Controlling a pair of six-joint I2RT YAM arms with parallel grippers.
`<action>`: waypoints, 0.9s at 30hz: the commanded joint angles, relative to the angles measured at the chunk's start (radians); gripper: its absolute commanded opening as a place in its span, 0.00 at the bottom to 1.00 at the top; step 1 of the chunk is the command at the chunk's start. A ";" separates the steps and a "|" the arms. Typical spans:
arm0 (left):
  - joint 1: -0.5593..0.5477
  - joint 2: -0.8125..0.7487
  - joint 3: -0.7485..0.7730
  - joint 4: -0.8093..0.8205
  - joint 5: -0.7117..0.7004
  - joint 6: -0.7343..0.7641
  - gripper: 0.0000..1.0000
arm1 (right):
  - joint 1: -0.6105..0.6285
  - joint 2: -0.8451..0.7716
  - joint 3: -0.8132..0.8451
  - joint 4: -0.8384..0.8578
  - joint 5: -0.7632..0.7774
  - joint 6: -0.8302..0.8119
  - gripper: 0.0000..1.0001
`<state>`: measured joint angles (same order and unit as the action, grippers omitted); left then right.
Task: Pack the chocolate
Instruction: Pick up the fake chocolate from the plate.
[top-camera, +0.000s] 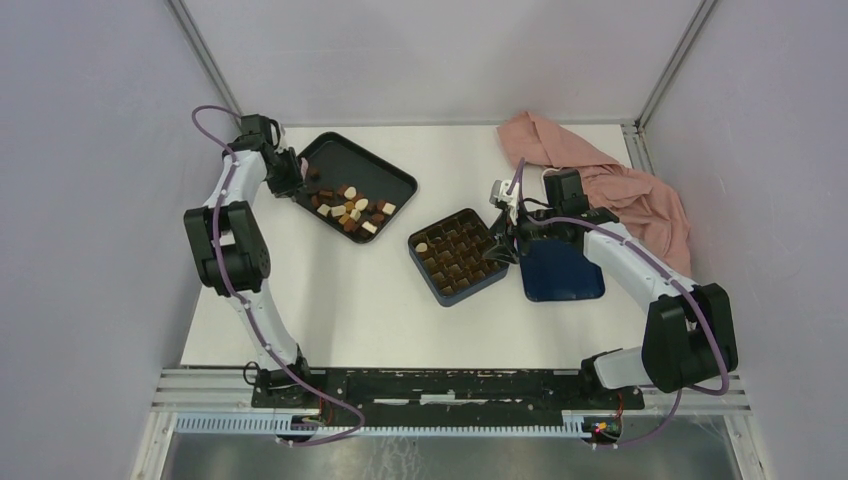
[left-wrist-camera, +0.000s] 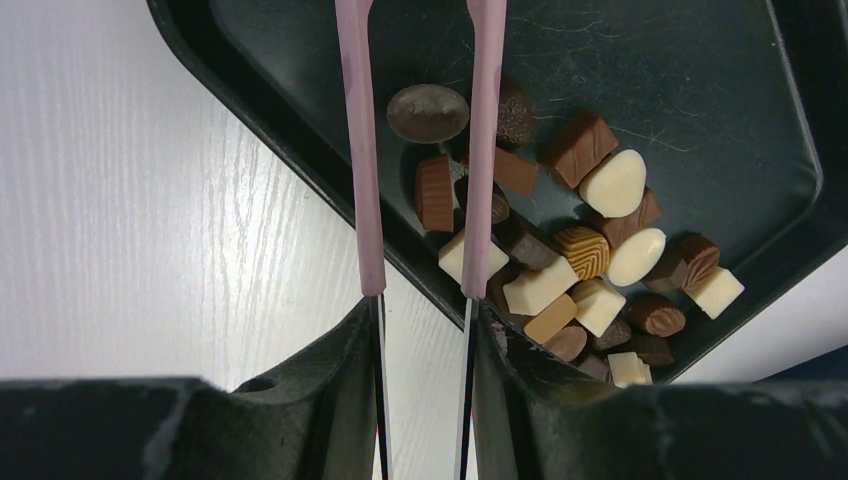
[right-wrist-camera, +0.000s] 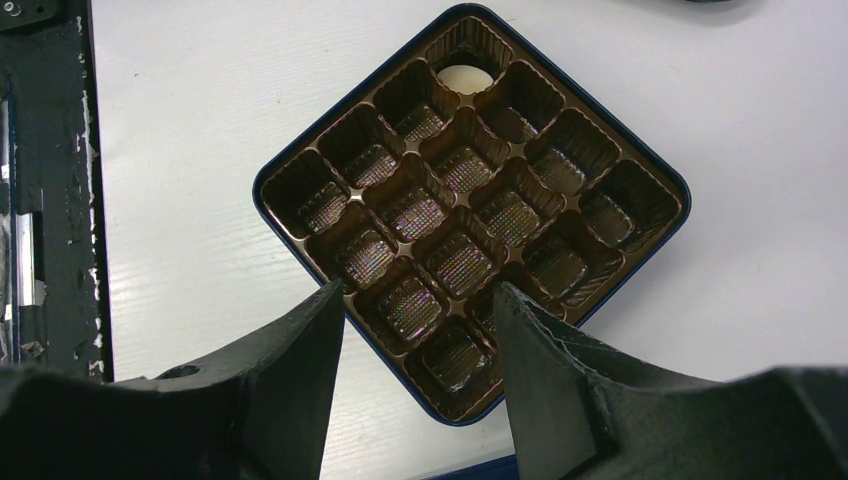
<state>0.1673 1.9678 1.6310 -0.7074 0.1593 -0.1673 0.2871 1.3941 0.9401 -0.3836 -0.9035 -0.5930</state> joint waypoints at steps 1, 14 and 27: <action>0.002 0.038 0.078 -0.034 0.031 -0.008 0.41 | 0.000 -0.008 0.030 0.003 0.002 -0.019 0.62; 0.001 0.120 0.142 -0.076 0.048 0.046 0.42 | 0.000 0.001 0.035 -0.005 -0.003 -0.031 0.62; -0.003 0.164 0.167 -0.078 0.064 0.058 0.41 | 0.000 0.019 0.040 -0.018 -0.006 -0.039 0.62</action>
<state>0.1669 2.1216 1.7546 -0.7856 0.1986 -0.1661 0.2871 1.4048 0.9405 -0.3897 -0.9039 -0.6117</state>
